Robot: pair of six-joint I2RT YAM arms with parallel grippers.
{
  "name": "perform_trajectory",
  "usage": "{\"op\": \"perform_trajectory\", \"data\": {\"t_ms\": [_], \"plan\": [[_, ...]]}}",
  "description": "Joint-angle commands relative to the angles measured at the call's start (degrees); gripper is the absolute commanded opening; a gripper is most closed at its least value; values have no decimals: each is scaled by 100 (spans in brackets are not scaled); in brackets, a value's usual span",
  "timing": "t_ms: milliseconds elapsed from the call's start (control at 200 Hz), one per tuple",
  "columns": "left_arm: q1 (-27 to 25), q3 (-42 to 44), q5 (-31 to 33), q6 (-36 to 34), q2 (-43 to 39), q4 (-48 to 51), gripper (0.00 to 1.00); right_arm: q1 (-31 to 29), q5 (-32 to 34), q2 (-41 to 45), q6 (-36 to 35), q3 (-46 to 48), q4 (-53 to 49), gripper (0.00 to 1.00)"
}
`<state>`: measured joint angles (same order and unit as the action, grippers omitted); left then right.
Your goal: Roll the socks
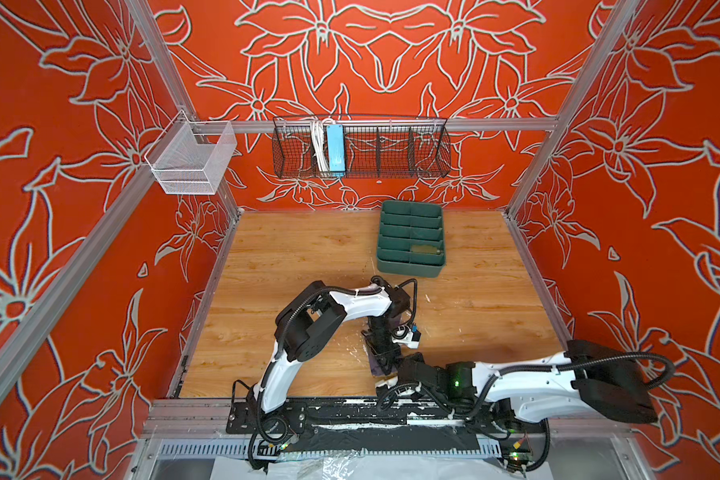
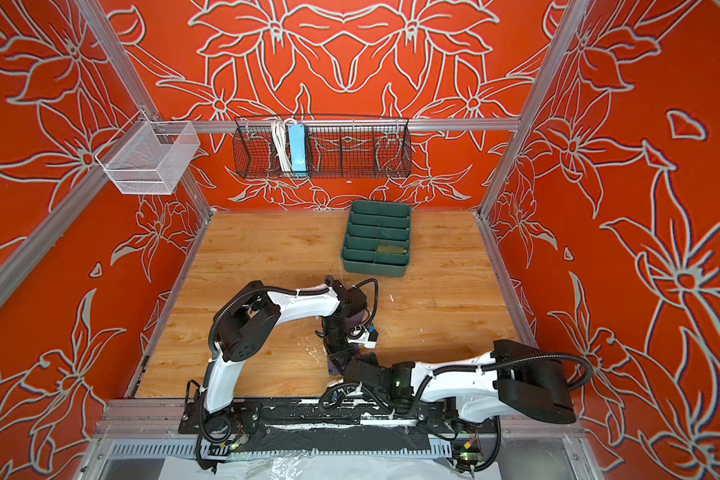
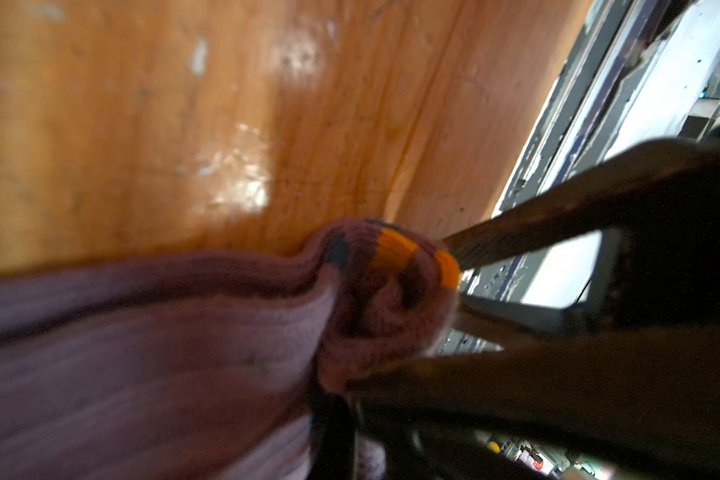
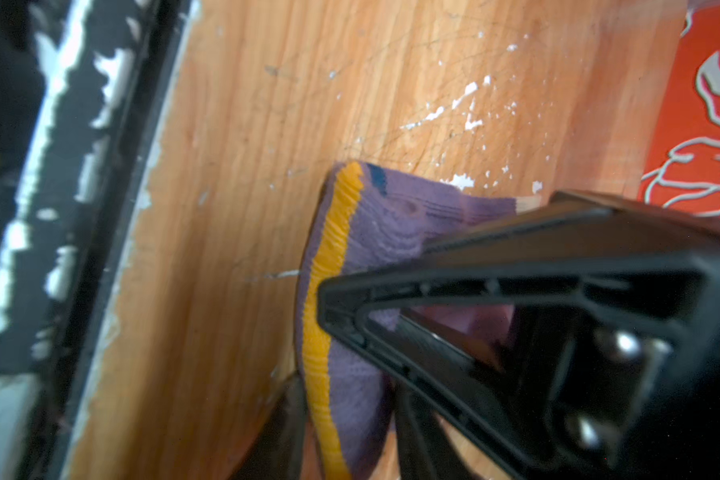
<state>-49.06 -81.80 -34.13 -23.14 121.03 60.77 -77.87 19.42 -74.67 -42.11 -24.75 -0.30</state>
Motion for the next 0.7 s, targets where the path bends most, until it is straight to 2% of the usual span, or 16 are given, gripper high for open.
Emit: {"op": "perform_trajectory", "data": {"t_ms": [0,105,225,285,375,405,415,420,425,430,591,696], "plan": [[55,23,549,-133,229,-459,2,-36,-102,-259,95,61,-201,13],[54,28,472,-194,151,-488,2,-36,-157,-265,165,27,-386,0],[54,77,536,-269,-123,-613,7,-36,-210,-202,219,-102,-726,0],[54,218,662,-256,-410,-865,15,-38,-245,-171,248,-179,-916,0],[54,525,930,-305,-922,-1287,38,-39,-339,-165,330,-225,-1106,0],[54,622,1044,-330,-1094,-1408,62,-38,-359,-166,362,-233,-1134,0],[54,657,1076,-338,-1151,-1445,76,-32,-375,-169,377,-225,-1143,0],[54,670,1089,-344,-1178,-1463,88,-38,-381,-170,378,-229,-1145,0],[54,685,1104,-351,-1204,-1481,95,-33,-384,-170,383,-226,-1147,0],[59,702,1116,-359,-1231,-1503,99,-30,-389,-170,385,-224,-1148,0],[106,1176,1653,-453,-2030,-2105,97,-19,-404,-205,564,-214,-1196,0],[183,1699,2656,-281,-2834,-2957,97,-3,-483,-198,699,-308,-1329,0]]}}
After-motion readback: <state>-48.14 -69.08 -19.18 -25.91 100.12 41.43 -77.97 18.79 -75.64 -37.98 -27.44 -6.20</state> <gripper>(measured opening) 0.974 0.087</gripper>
